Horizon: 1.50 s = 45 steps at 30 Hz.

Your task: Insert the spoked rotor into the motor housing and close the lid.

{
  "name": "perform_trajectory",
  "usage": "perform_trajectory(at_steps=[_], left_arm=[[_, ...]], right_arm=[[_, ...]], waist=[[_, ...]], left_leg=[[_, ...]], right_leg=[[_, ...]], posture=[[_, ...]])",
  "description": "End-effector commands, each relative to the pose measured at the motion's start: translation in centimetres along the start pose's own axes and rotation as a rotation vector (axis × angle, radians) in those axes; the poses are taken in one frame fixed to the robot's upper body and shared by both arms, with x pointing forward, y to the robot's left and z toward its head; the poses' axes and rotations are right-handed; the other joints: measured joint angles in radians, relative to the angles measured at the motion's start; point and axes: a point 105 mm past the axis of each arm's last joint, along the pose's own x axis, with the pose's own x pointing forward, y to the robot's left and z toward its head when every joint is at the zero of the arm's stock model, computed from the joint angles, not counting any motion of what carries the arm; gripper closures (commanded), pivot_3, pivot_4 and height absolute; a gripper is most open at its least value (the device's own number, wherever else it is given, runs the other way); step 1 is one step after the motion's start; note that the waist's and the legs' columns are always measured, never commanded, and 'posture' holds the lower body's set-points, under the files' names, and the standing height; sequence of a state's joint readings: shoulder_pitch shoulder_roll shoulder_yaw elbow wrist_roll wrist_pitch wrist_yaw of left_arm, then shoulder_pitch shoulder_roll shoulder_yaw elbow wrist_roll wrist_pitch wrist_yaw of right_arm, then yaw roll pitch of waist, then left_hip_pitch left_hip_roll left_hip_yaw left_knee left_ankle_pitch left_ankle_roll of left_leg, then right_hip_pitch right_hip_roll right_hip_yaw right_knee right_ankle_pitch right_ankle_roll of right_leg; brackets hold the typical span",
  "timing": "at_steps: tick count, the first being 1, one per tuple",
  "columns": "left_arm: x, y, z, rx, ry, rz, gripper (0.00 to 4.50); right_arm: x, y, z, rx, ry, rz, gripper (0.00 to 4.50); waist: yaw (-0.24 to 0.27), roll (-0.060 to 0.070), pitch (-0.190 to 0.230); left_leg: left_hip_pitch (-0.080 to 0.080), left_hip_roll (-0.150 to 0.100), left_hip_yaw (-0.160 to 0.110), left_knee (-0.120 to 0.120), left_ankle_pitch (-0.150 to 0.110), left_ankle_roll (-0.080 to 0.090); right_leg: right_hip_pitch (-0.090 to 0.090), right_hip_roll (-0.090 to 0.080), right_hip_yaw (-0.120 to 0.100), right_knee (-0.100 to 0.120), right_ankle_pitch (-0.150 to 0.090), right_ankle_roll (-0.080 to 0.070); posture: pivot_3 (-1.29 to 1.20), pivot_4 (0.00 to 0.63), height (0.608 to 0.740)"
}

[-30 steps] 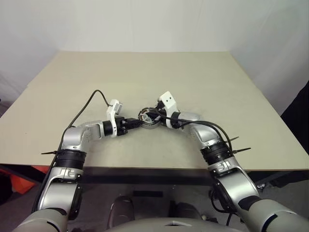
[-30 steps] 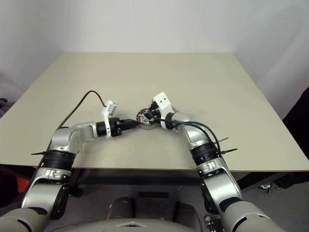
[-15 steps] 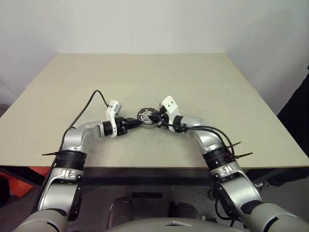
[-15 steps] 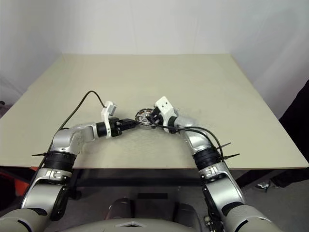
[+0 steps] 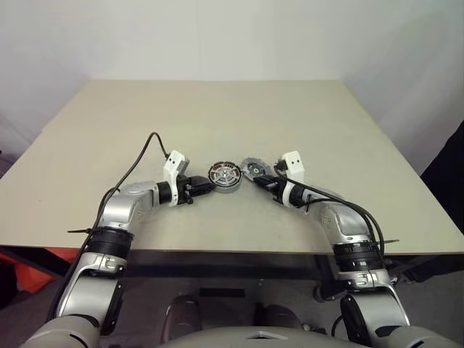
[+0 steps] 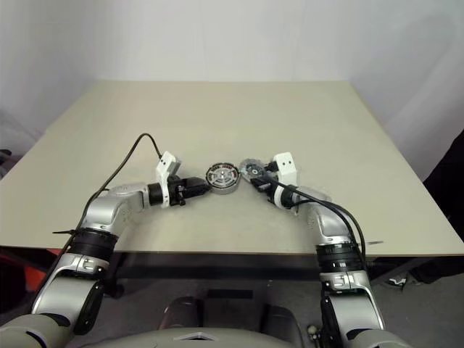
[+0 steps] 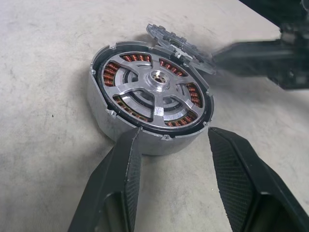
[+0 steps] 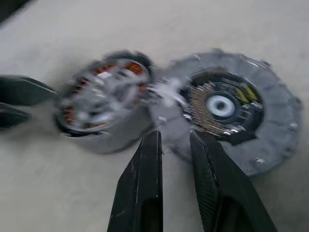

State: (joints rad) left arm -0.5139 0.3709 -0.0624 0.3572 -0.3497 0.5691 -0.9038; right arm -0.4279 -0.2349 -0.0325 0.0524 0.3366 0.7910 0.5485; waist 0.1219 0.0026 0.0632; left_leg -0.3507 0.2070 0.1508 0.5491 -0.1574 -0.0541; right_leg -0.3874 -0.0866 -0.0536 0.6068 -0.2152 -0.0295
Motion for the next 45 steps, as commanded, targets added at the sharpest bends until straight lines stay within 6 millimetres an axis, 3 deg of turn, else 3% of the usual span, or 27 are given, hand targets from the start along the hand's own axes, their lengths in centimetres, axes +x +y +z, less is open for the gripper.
perform_trajectory(at_steps=[1, 9, 17, 24, 32, 45], left_arm=[[0.0, 0.3, 1.1, 0.039, -0.018, 0.005, 2.16], [-0.4, 0.5, 0.7, 0.064, 0.003, 0.009, 2.16], [-0.7, 1.2, 1.2, 0.177, -0.020, 0.028, 2.16], [-0.6, 1.7, 1.2, 0.215, -0.011, 0.037, 2.16], [-1.1, 2.2, 1.1, 0.222, 0.000, 0.059, 2.16], [-1.5, 2.6, 0.7, 0.220, 0.006, 0.084, 2.16]], right_arm=[[-0.6, 0.4, 2.9, 0.092, -0.105, 0.011, 2.69], [-1.5, 0.7, 1.8, 0.325, -0.107, 0.019, 0.02], [-2.0, -1.4, 1.1, 0.659, -0.148, -0.058, 0.02], [-1.2, -2.5, -0.7, 0.820, -0.122, -0.107, 0.02], [0.0, -1.8, -0.6, 0.868, -0.125, -0.063, 0.02], [4.3, -2.5, 0.9, 0.836, -0.148, -0.036, 0.02]], waist=[[0.000, 0.000, 0.000], [0.003, 0.000, 0.000], [0.002, 0.000, 0.000], [0.001, 0.000, 0.000], [-0.002, 0.000, 0.000], [-0.030, 0.000, -0.001]], left_leg=[[0.001, 0.000, 0.000, 0.000, 0.000, 0.000], [-0.001, 0.000, 0.000, -0.002, 0.000, -0.001], [-0.001, 0.000, 0.000, -0.003, 0.001, -0.002], [-0.001, 0.000, 0.001, -0.004, 0.002, -0.004], [0.002, 0.000, 0.001, -0.004, 0.003, -0.005], [0.002, 0.001, 0.001, -0.004, 0.003, -0.005]], right_leg=[[0.000, 0.000, 0.000, 0.000, -0.003, 0.005], [-0.001, 0.000, 0.000, 0.000, 0.000, -0.001], [-0.002, 0.000, 0.000, 0.000, 0.000, -0.001], [-0.003, 0.000, 0.000, 0.000, -0.004, 0.005], [-0.002, 0.000, 0.000, 0.001, -0.004, 0.005], [-0.002, 0.001, 0.000, 0.002, -0.002, 0.003]], posture=[[0.00, 0.000, 0.740], [0.00, 0.000, 0.740], [0.00, 0.000, 0.740], [0.00, 0.000, 0.740], [0.00, 0.000, 0.740], [0.00, 0.000, 0.740]])
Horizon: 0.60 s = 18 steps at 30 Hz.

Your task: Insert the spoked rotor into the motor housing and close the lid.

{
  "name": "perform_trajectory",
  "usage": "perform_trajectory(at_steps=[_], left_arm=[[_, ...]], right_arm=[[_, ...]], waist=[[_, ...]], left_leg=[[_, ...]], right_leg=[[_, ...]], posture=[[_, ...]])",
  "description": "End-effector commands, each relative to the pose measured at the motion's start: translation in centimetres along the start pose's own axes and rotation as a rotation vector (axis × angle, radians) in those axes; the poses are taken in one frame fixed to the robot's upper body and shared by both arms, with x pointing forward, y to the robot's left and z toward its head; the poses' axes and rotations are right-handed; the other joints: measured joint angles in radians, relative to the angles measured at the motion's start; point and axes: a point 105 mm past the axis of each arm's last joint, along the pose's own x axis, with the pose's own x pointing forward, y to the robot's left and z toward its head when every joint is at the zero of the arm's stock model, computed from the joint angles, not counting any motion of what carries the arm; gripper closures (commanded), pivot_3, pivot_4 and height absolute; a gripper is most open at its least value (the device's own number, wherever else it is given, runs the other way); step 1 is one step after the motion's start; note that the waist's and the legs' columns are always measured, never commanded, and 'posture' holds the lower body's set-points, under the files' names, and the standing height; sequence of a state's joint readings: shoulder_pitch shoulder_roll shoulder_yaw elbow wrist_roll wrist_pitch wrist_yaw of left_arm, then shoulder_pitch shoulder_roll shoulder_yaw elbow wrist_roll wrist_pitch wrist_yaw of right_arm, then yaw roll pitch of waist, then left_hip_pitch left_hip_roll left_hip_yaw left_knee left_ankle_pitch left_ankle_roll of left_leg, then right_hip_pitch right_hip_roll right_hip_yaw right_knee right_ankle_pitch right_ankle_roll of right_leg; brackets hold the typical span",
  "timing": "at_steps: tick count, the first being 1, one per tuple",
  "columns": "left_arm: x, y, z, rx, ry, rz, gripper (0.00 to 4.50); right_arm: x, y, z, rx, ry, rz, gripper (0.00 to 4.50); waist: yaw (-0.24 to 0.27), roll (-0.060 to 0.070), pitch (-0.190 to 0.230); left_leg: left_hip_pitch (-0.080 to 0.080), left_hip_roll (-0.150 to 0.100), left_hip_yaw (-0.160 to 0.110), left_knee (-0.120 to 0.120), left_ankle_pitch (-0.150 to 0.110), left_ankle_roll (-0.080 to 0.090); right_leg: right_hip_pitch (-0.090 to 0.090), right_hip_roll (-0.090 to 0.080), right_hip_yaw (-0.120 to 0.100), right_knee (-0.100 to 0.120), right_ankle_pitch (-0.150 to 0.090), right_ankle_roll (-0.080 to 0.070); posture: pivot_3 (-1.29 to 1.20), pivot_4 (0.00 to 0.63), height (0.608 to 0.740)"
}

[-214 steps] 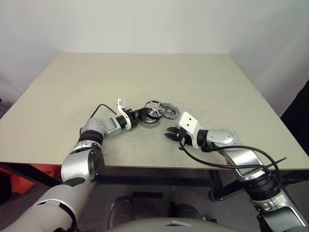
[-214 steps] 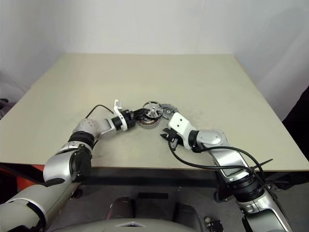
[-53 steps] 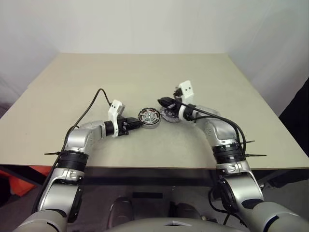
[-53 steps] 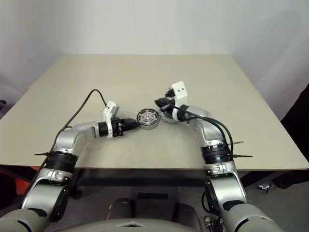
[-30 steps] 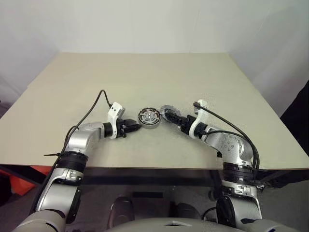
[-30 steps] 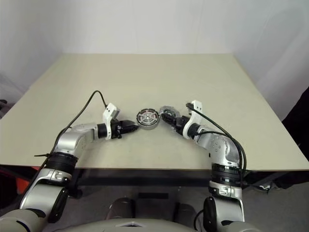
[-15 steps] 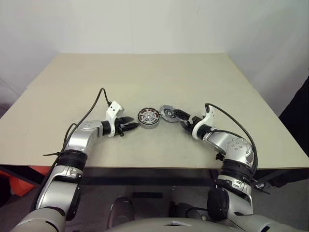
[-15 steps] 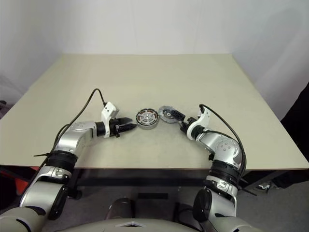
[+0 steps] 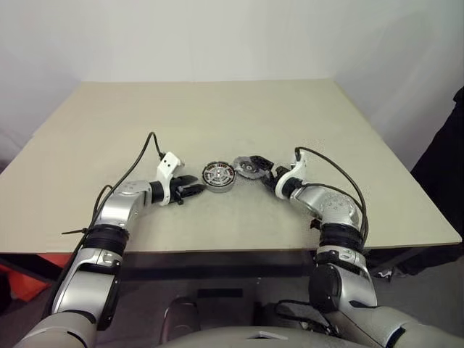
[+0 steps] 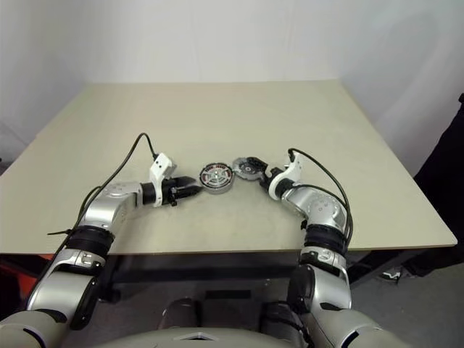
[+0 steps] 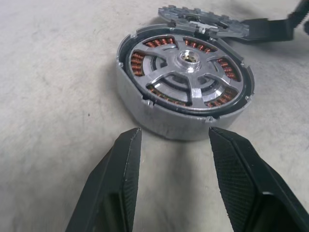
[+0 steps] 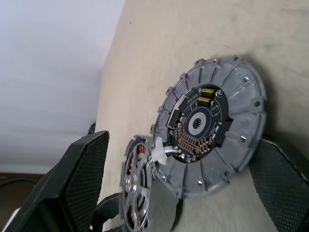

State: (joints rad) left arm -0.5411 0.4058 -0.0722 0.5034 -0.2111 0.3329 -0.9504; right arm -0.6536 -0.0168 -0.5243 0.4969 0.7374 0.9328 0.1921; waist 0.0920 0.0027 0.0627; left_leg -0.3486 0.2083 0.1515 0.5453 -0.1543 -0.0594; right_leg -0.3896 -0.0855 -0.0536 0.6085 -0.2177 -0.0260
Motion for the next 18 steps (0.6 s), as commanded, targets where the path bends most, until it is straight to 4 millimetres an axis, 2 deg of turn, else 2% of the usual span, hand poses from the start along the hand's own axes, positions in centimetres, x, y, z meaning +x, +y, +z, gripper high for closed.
perform_trajectory(at_steps=[1, 7, 13, 18], left_arm=[[-0.6, 0.5, 1.1, 0.039, -0.030, 0.022, 2.16], [-0.7, 0.5, 0.8, 0.038, -0.022, 0.030, 2.16], [-0.9, 0.8, 0.6, 0.034, -0.015, 0.043, 2.16], [-0.8, 0.9, 0.3, 0.030, -0.008, 0.048, 2.16]], right_arm=[[1.6, 0.7, 0.5, -0.032, -0.022, 0.020, 0.02], [3.4, 1.8, 1.8, -0.026, -0.093, 0.067, 0.02], [3.8, 5.8, 1.8, -0.088, -0.071, 0.259, 0.02], [3.0, 8.8, 0.3, -0.202, 0.008, 0.397, 0.02]], waist=[[0.000, 0.000, 0.000], [0.002, 0.000, 0.000], [0.005, 0.000, 0.000], [0.006, 0.000, 0.000]], left_leg=[[0.000, 0.000, 0.000, 0.000, 0.000, 0.000], [-0.001, 0.000, 0.000, 0.001, 0.000, 0.000], [-0.008, 0.000, 0.000, 0.001, 0.000, 0.001], [-0.023, 0.003, 0.000, 0.010, -0.002, 0.005]], right_leg=[[0.000, 0.000, 0.000, 0.000, 0.000, -0.001], [-0.001, 0.000, 0.000, 0.000, 0.004, -0.007], [-0.005, 0.000, -0.001, 0.000, 0.005, -0.009], [-0.016, 0.002, -0.003, 0.000, 0.006, -0.010]], posture=[[0.00, 0.000, 0.740], [0.00, 0.000, 0.740], [0.00, 0.000, 0.740], [0.00, 0.000, 0.740]])
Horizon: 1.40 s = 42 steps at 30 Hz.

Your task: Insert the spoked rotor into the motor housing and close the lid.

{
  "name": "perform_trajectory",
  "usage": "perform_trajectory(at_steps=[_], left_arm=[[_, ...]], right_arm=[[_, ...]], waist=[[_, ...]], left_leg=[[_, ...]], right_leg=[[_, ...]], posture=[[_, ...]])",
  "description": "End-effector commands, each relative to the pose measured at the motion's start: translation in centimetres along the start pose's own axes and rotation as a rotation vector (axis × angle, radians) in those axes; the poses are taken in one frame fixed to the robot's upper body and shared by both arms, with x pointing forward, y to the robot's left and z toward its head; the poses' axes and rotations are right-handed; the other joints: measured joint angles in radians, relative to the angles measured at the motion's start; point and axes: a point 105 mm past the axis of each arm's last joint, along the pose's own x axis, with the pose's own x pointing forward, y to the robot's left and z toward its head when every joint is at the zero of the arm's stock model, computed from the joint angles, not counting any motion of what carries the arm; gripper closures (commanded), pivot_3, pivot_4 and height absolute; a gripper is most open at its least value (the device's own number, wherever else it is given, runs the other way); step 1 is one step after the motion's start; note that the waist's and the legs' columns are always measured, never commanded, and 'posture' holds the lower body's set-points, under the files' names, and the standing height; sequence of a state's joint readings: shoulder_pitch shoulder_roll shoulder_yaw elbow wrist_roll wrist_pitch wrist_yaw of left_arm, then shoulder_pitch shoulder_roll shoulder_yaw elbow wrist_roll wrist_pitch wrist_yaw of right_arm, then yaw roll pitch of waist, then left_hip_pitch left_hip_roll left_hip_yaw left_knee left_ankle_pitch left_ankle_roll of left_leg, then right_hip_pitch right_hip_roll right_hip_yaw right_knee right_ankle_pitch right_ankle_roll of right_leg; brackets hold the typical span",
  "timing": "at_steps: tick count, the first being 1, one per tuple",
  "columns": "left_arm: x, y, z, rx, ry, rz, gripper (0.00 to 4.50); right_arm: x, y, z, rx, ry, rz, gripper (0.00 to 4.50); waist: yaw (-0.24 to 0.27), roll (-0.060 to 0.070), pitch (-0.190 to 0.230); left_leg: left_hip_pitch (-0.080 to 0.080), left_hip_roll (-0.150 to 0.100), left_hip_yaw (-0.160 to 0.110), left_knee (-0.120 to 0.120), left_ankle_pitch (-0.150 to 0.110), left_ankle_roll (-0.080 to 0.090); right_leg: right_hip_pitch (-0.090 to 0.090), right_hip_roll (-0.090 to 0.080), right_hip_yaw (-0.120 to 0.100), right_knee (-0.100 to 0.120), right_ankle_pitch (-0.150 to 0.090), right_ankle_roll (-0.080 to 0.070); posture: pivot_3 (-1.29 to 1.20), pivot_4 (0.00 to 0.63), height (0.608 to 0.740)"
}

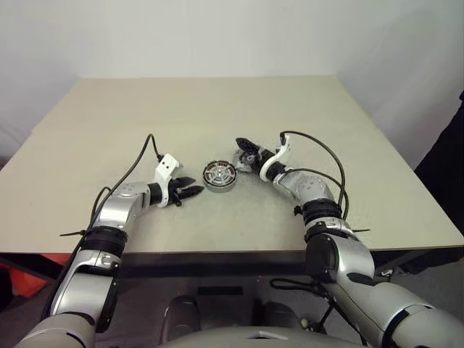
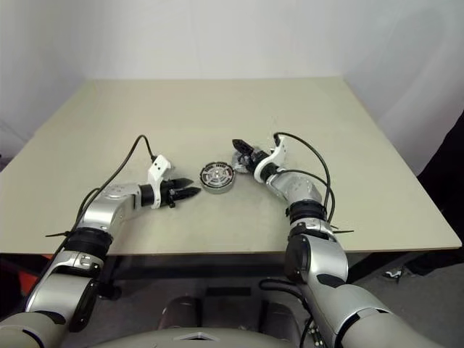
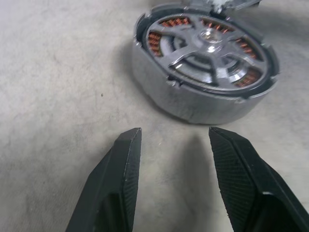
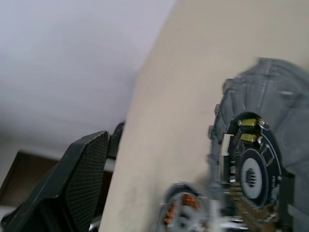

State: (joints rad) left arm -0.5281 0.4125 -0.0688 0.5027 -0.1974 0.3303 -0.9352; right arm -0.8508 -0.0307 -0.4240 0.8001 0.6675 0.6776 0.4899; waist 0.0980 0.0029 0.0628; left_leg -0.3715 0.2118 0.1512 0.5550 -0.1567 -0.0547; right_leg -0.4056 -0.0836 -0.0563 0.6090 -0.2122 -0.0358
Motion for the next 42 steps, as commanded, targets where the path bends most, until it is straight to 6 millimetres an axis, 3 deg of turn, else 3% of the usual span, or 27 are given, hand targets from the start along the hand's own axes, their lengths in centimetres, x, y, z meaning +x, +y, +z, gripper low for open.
perform_trajectory(at_steps=[1, 5, 13, 18, 22, 29, 37, 42], left_arm=[[-0.4, 0.5, 0.8, 0.027, -0.024, 0.020, 2.16], [-0.3, 0.5, 0.8, 0.027, -0.021, 0.018, 2.16], [-0.2, 0.5, 0.7, 0.028, -0.019, 0.017, 2.16], [-0.2, 0.5, 0.7, 0.023, -0.023, 0.016, 2.16], [-0.2, 0.6, 0.7, 0.022, -0.028, 0.022, 2.16], [-0.4, 0.7, 0.5, 0.014, -0.029, 0.033, 2.16], [-0.8, 0.9, 0.1, 0.003, -0.021, 0.051, 2.16], [-0.8, 0.9, 0.0, 0.000, -0.018, 0.054, 2.16]], right_arm=[[0.4, 4.3, -0.1, -0.110, 0.042, 0.167, 0.02], [0.0, 5.5, -1.0, -0.208, 0.094, 0.192, 0.02], [-0.2, 5.2, -2.7, -0.370, 0.152, 0.161, 0.02], [0.6, 3.7, -3.3, -0.841, 0.166, 0.040, 0.02], [1.5, 2.1, -2.5, -1.039, 0.129, -0.056, 0.02], [2.5, 1.5, -3.5, -1.100, 0.163, -0.037, 0.02], [2.9, 2.9, -5.2, -1.095, 0.192, 0.071, 0.02], [2.6, 1.5, -6.6, -1.107, 0.265, 0.056, 0.02]], waist=[[0.001, 0.000, 0.000], [0.003, 0.000, 0.000], [0.003, 0.000, 0.000], [0.003, 0.000, 0.000], [0.000, 0.000, 0.000], [-0.003, 0.000, 0.000], [-0.004, 0.000, 0.000], [-0.005, 0.000, 0.000]], left_leg=[[-0.001, 0.001, 0.000, 0.002, 0.000, 0.001], [0.000, 0.004, 0.000, 0.003, 0.000, 0.000], [0.003, 0.004, 0.000, 0.003, 0.001, -0.003], [0.003, 0.004, 0.000, 0.003, 0.001, -0.003], [0.003, 0.004, 0.000, 0.004, 0.002, -0.004], [0.003, 0.004, 0.000, 0.005, 0.001, -0.002], [0.003, 0.005, 0.000, 0.007, -0.001, 0.000], [0.004, 0.005, 0.000, 0.007, -0.001, 0.000]], right_leg=[[0.000, 0.001, 0.000, 0.000, 0.000, 0.000], [0.001, 0.003, 0.000, 0.000, 0.000, 0.000], [0.003, 0.003, 0.000, 0.002, 0.001, -0.001], [0.003, 0.003, 0.000, 0.002, 0.001, -0.001], [0.003, 0.003, 0.000, 0.003, 0.001, -0.001], [0.003, 0.003, 0.000, 0.004, 0.001, -0.001], [0.003, 0.003, 0.001, 0.006, 0.001, -0.001], [0.003, 0.003, 0.001, 0.007, 0.001, -0.001]], posture=[[0.00, 0.000, 0.740], [0.00, 0.000, 0.740], [0.00, 0.000, 0.740], [0.00, 0.000, 0.740], [0.00, 0.000, 0.740], [0.00, 0.000, 0.740], [0.00, 0.000, 0.740], [0.00, 0.000, 0.740]])
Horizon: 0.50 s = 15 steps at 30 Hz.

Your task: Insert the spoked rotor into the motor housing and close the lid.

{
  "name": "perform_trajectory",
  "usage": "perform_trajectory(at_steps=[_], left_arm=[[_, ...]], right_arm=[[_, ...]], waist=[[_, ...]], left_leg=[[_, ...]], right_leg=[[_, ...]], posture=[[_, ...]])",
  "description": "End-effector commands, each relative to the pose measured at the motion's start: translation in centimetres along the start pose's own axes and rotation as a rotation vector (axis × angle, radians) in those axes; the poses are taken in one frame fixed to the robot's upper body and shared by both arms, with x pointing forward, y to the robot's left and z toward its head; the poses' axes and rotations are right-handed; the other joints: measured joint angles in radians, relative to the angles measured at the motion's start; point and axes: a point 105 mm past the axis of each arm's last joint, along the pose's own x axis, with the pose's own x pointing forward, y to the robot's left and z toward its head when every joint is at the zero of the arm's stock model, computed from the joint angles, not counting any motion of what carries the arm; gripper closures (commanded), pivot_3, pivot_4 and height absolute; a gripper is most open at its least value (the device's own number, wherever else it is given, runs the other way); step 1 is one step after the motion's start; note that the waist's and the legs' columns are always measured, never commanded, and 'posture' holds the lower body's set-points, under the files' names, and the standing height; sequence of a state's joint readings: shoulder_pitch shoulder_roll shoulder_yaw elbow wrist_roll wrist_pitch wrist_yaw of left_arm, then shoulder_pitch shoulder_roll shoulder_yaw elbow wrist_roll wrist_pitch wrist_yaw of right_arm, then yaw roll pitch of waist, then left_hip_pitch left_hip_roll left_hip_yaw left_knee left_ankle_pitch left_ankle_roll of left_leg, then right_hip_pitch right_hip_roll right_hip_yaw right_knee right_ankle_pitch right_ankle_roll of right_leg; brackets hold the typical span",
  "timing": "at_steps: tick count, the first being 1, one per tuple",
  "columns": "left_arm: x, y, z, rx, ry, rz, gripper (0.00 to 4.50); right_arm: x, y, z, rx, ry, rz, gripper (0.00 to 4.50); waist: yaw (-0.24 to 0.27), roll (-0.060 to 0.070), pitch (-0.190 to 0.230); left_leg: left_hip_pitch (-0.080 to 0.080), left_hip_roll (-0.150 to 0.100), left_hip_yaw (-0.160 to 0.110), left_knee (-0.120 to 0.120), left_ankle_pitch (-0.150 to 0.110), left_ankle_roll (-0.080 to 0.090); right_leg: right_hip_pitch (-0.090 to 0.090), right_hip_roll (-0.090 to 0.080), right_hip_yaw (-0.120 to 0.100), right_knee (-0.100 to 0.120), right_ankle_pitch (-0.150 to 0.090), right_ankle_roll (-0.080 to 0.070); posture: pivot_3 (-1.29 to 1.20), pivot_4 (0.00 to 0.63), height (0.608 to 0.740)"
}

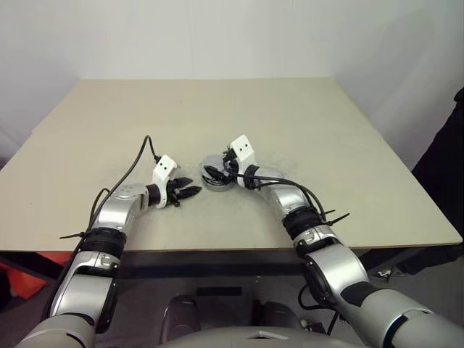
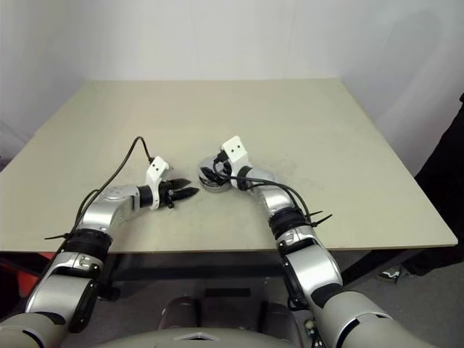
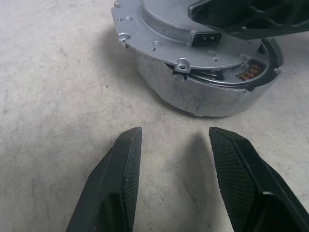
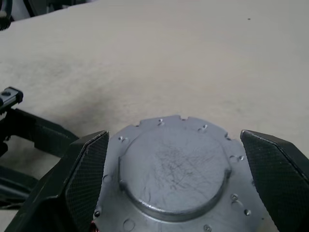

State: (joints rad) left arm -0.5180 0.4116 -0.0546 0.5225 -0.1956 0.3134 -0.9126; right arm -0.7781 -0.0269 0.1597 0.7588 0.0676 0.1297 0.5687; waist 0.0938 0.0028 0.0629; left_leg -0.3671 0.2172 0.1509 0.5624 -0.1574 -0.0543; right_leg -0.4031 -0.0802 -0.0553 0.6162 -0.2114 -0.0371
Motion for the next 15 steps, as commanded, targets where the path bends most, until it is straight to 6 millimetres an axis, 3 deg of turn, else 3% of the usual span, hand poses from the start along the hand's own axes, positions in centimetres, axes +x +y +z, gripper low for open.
perform_trajectory(at_steps=[1, 9, 15], left_arm=[[-0.5, 0.4, 0.5, 0.015, -0.016, 0.019, 2.16], [-0.5, 0.4, 0.5, 0.017, -0.015, 0.020, 2.16], [-0.4, 0.2, 0.4, 0.016, -0.015, 0.019, 2.16]], right_arm=[[0.2, 0.7, 0.0, -0.033, 0.005, 0.028, 0.02], [0.3, 0.1, -2.2, 0.018, 0.084, -0.011, 0.02], [-0.4, -0.5, -1.2, 0.010, 0.049, -0.003, 1.36]], waist=[[-0.001, 0.000, 0.000], [-0.002, 0.000, 0.000], [-0.001, 0.000, 0.000]], left_leg=[[0.000, 0.000, 0.000, 0.000, 0.000, 0.000], [0.004, 0.000, 0.000, 0.000, 0.000, 0.000], [0.007, 0.000, 0.000, 0.000, 0.000, 0.000]], right_leg=[[0.000, 0.000, 0.000, 0.000, 0.000, 0.000], [0.002, 0.001, 0.001, 0.002, 0.000, 0.000], [0.005, 0.001, 0.001, 0.002, 0.000, 0.000]], posture=[[0.00, 0.000, 0.740], [0.00, 0.000, 0.740], [0.00, 0.000, 0.740]])
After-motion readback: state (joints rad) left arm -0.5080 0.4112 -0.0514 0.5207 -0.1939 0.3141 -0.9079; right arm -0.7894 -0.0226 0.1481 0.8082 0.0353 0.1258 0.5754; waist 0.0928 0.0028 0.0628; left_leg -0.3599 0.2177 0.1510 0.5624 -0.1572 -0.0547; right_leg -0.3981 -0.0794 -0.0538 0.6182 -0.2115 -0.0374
